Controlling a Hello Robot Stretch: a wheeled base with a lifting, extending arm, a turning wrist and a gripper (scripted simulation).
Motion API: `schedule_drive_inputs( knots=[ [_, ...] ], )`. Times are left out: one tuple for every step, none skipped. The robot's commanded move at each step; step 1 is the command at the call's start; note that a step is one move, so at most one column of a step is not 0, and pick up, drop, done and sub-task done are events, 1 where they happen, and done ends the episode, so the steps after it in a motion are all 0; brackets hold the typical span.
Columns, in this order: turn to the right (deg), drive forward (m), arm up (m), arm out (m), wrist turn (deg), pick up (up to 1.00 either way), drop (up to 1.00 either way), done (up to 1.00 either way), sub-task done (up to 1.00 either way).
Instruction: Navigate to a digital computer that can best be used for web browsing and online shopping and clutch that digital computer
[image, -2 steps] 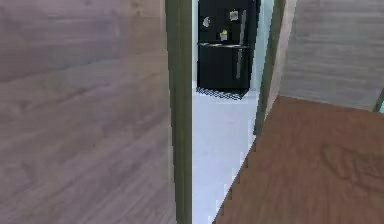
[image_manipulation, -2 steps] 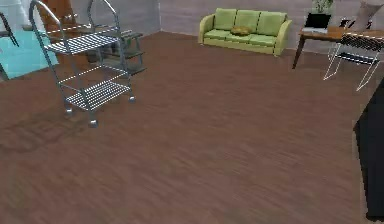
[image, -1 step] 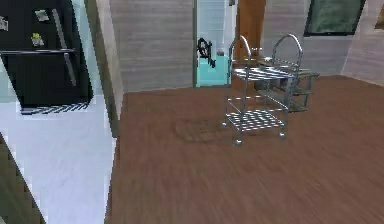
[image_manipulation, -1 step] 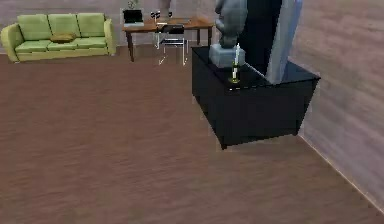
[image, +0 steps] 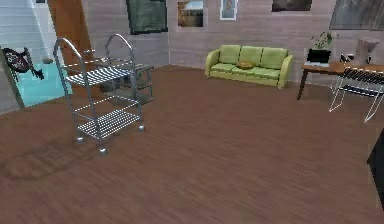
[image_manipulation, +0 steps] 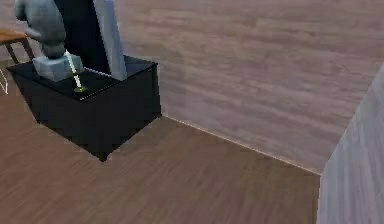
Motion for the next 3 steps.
schedule_drive_inputs(
  knots=[
    [30.0, 0.00, 0.00, 0.00, 0.0, 0.00, 0.00, 0.00, 0.00],
    [0.0, 0.15, 0.00, 0.00, 0.0, 0.00, 0.00, 0.00, 0.00],
    [0.0, 1.00, 0.00, 0.00, 0.0, 0.00, 0.00, 0.00, 0.00]
  ],
)
